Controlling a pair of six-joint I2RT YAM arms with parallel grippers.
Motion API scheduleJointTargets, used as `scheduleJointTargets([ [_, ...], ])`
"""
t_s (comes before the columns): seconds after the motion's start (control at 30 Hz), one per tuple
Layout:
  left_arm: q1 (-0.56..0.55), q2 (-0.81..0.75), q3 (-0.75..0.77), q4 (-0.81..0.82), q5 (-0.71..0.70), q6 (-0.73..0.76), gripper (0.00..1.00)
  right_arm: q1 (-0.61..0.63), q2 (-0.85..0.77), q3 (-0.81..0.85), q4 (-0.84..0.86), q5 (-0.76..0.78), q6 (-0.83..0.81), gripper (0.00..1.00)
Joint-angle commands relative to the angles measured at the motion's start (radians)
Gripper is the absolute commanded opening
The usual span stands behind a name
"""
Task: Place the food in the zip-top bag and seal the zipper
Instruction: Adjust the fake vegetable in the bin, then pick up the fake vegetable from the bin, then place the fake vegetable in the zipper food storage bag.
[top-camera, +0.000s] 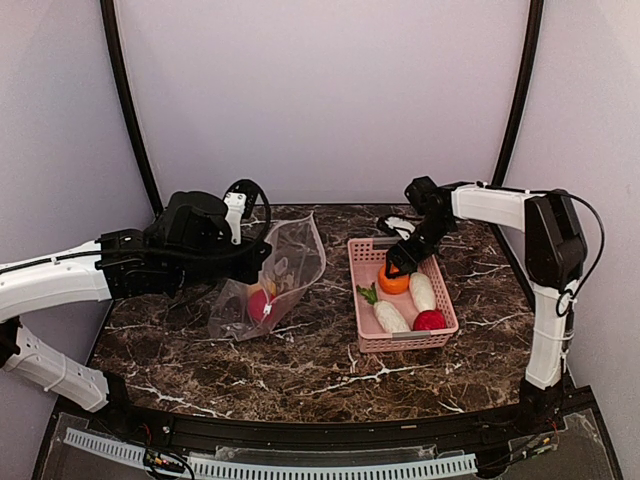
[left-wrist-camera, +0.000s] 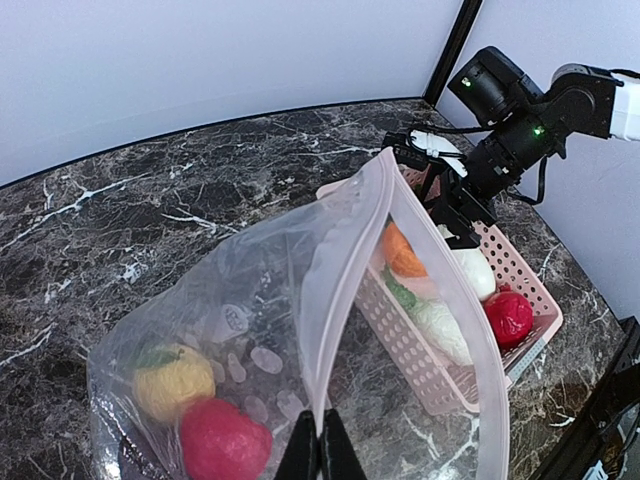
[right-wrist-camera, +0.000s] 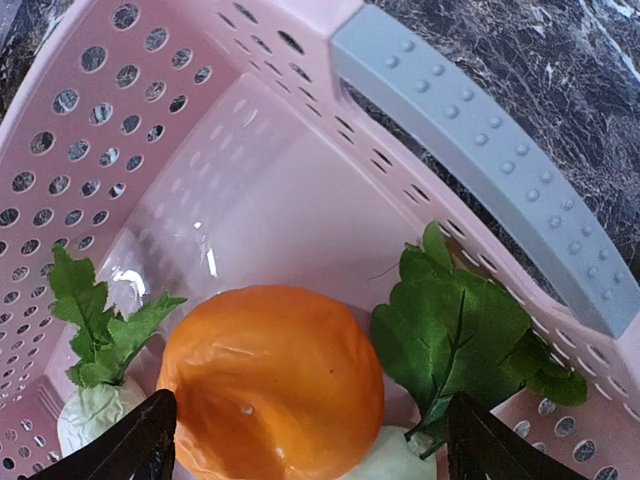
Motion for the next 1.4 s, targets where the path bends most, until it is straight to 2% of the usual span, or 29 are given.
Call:
scheduleJointTargets([
  [0.0, -0.001, -0.005, 0.019, -0.005, 0.0, 0.01, 0.01, -0.01, 0.046, 0.053, -0.017, -0.041, 0.015, 0.9],
  [0.23, -0.001, -0.01, 0.015, -0.008, -0.007, 0.012, 0.01, -0.01, 0.077, 0.055, -0.033, -0.096, 0.011, 0.89],
  [0.53, -0.002, -0.003, 0.015, -0.003, -0.005, 0.013, 0.01, -0.011, 0.051, 0.045, -0.031, -0.117, 0.021, 0.66],
  [0.67, -0.001, -0.004, 0.011, -0.002, -0.006, 0.013, 0.01, -0.01, -0.01, 0.019, -0.029, -0.104, 0.015, 0.53],
  [0.77, -0.001, -0.003, 0.008, 0.002, -0.01, 0.014, 0.01, -0.01, -0.069, -0.002, -0.022, -0.078, 0.004, 0.48],
  [0.97, -0.001, 0.01, 0.01, 0.013, -0.01, 0.018, 0.01, -0.009, -0.21, -0.002, -0.03, -0.15, -0.023, 0.47],
  [1.17, -0.001, 0.038, 0.028, 0.021, -0.008, 0.022, 0.01, 0.026, -0.339, 0.041, -0.024, -0.37, -0.05, 0.45],
  [1.37, -0.002, 0.063, 0.051, 0.021, -0.001, 0.021, 0.01, 0.116, -0.378, 0.136, -0.016, -0.522, -0.032, 0.47],
])
